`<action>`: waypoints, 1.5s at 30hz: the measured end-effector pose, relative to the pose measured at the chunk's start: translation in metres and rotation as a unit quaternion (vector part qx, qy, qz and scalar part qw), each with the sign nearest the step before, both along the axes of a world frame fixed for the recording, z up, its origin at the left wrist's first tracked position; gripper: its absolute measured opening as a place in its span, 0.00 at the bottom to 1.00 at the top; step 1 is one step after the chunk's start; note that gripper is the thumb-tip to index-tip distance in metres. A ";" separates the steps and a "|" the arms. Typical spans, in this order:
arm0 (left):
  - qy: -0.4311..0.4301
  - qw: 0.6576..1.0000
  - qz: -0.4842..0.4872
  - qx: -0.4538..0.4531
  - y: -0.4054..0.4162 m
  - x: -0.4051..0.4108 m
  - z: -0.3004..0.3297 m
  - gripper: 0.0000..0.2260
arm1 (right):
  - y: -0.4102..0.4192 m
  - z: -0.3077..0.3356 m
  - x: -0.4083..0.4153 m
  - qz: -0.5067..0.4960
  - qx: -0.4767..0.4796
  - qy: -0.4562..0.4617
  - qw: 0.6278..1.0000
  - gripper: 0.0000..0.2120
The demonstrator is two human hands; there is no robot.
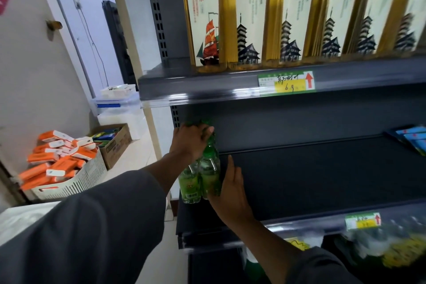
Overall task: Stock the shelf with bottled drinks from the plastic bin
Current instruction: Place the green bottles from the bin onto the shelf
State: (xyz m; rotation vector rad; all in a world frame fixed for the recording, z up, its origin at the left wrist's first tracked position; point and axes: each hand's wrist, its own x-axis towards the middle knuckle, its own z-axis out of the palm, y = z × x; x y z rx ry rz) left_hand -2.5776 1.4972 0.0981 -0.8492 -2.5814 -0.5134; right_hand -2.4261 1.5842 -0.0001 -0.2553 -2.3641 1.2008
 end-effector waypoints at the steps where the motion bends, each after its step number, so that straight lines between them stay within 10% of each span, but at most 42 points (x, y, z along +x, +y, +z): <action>1: 0.012 1.000 -0.001 0.013 -0.003 0.003 0.000 0.22 | 0.002 0.001 0.006 0.000 0.014 -0.002 1.000 0.49; 11: 0.166 0.986 -0.025 0.001 0.010 0.105 -0.004 0.23 | 0.048 0.036 0.090 -0.096 0.166 -0.043 0.980 0.41; 22: 0.099 0.981 -0.157 -0.052 0.108 0.256 -0.048 0.27 | 0.163 0.045 0.250 -0.304 0.336 -0.128 0.882 0.37; 45: -0.073 0.904 -0.413 -0.082 0.351 0.504 -0.186 0.25 | 0.334 -0.071 0.493 -0.465 0.168 -0.347 0.797 0.32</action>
